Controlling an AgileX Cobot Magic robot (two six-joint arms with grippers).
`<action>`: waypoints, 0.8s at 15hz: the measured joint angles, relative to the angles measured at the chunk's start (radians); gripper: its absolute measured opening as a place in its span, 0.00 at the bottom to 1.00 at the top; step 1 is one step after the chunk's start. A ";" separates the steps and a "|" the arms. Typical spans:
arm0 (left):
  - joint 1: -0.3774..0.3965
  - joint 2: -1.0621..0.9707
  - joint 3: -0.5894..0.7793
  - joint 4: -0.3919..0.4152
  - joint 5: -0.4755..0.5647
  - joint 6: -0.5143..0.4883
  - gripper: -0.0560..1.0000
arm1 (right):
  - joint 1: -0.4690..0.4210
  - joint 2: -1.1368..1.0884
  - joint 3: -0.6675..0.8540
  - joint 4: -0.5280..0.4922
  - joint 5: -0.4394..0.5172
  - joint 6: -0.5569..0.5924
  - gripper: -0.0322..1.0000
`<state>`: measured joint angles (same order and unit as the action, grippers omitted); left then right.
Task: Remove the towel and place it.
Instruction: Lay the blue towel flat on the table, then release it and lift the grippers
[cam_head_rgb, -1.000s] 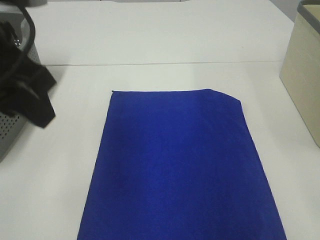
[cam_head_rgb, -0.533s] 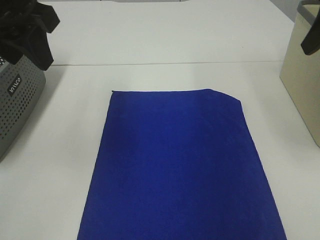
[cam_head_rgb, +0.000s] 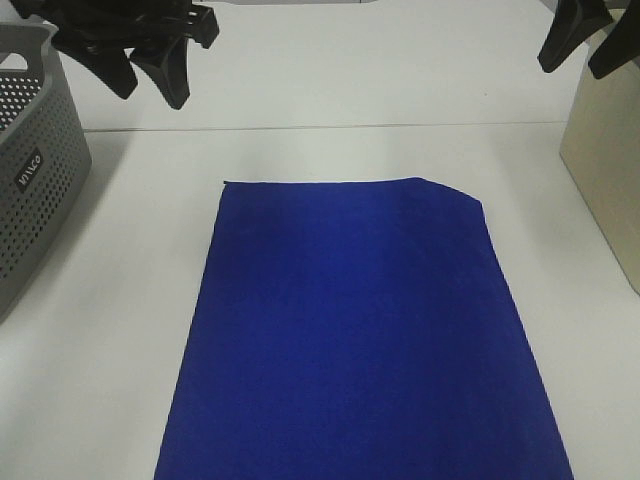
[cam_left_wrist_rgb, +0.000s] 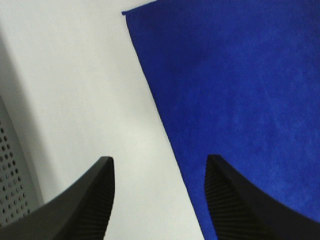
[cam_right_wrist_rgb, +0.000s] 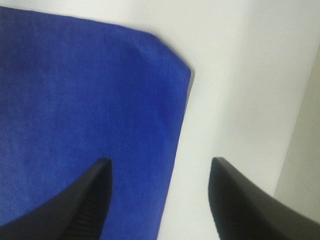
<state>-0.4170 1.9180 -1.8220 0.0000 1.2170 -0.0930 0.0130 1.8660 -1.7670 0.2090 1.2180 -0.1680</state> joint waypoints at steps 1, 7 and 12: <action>0.000 0.027 -0.030 0.000 0.000 0.000 0.53 | 0.000 0.049 -0.048 -0.002 0.000 -0.013 0.59; 0.054 0.336 -0.330 -0.014 0.000 -0.019 0.53 | 0.000 0.296 -0.248 -0.006 -0.002 -0.037 0.63; 0.098 0.461 -0.434 -0.046 -0.001 -0.035 0.53 | 0.010 0.357 -0.258 -0.008 -0.003 -0.062 0.70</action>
<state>-0.3190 2.3790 -2.2560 -0.0460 1.2160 -0.1280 0.0230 2.2230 -2.0250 0.2010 1.2150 -0.2300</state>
